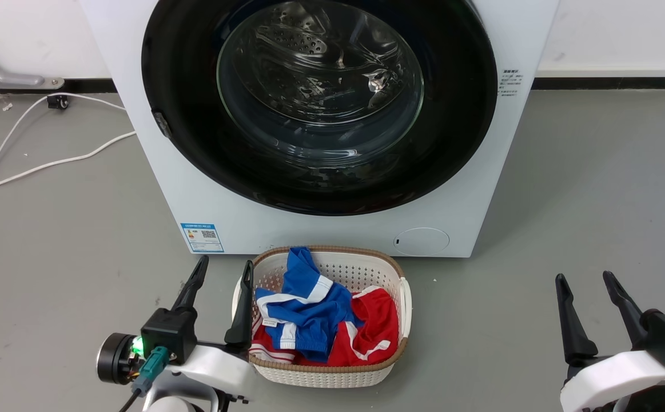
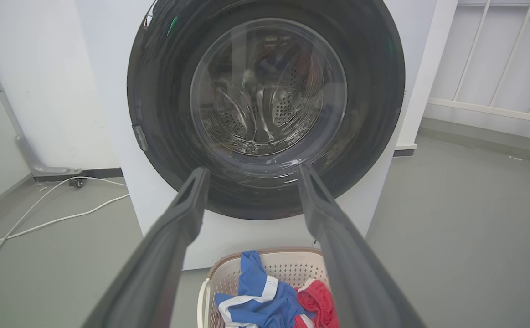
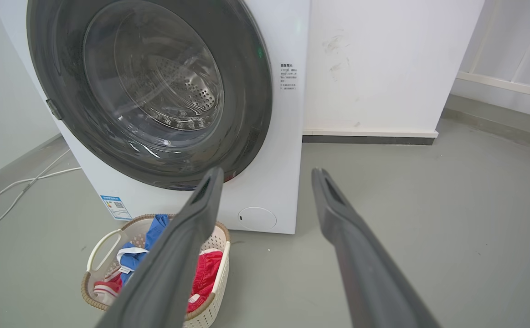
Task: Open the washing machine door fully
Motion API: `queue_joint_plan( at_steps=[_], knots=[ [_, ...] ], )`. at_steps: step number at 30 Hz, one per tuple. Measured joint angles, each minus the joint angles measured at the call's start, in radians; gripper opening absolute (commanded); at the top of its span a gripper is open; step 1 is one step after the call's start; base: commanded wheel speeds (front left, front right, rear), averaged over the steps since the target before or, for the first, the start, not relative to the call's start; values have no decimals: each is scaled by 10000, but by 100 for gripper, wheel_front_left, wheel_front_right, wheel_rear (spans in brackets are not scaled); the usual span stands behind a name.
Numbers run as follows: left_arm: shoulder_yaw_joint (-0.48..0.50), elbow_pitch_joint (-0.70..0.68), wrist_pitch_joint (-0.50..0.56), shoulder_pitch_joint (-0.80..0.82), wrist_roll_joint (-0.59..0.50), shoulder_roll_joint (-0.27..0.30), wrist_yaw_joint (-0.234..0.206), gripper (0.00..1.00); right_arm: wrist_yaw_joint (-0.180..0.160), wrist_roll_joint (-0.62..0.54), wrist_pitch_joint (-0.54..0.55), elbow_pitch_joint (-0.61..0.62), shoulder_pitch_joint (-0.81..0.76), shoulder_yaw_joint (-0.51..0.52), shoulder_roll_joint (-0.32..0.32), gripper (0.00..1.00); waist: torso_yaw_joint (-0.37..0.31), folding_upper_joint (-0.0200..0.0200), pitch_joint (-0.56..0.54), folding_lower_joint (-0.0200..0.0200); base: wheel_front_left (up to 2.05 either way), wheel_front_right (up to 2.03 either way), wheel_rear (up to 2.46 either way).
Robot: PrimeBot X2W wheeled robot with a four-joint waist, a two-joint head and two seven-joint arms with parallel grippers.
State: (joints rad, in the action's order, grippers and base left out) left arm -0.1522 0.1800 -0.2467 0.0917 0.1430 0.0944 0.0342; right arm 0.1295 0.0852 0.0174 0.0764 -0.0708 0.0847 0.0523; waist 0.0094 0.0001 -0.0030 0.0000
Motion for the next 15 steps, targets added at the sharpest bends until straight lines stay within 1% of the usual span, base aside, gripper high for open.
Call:
queue_joint_plan(
  at_steps=[10, 15],
  knots=[
    [-6, 240, -142, 9, -301, -81, 102, 100, 0, -474, -121, -27, -5, 35, -2, 100, -12, 0, -38, 0, 0, 0, 0],
    [48, 374, -163, 11, -100, -123, 188, 100, 13, -186, -217, -123, -2, 100, -2, 100, -27, 0, -51, 0, 0, 0, 0]
  ],
)
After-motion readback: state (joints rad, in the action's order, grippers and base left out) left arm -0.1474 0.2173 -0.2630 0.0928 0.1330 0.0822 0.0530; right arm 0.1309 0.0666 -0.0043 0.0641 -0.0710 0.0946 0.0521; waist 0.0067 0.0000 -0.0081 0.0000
